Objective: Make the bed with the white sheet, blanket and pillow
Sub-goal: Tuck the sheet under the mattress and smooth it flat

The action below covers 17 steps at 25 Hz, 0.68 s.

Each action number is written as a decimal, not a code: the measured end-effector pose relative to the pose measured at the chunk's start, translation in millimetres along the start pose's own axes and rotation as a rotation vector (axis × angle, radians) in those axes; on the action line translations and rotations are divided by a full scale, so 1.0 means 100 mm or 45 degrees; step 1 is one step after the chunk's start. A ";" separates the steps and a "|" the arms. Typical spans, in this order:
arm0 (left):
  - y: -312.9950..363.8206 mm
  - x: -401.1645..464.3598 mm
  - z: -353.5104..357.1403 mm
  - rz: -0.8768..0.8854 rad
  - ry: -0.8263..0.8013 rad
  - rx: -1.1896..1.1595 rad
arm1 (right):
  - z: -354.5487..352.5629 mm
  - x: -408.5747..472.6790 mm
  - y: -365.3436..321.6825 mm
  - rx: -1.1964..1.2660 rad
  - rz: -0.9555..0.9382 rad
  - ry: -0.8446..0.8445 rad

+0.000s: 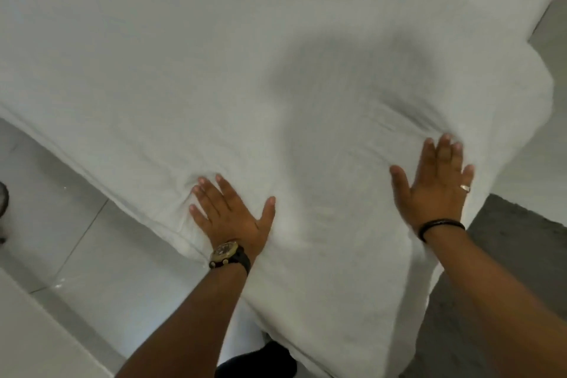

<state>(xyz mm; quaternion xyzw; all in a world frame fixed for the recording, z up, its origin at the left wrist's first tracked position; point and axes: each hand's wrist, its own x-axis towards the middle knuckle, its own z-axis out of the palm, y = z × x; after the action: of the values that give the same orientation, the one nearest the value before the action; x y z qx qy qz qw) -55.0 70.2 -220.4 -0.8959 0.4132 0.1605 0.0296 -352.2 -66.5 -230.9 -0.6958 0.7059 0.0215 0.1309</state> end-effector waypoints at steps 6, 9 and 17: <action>-0.27 1.54 -0.59 1.118 0.064 0.358 | 0.05 -0.19 -1.69 0.314 -0.189 0.174; -0.35 2.58 -0.86 1.307 0.128 0.500 | 0.25 0.17 -2.32 0.152 -0.509 0.149; -0.72 3.96 -1.44 1.082 -0.044 0.441 | -0.24 -0.16 -0.87 0.186 1.034 -0.171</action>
<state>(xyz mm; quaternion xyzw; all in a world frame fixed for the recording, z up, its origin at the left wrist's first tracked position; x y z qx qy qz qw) 277.0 -199.1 -213.5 -0.6259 0.7643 0.1019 0.1172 -269.8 -59.0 -191.6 -0.3470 0.9124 0.0667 0.2066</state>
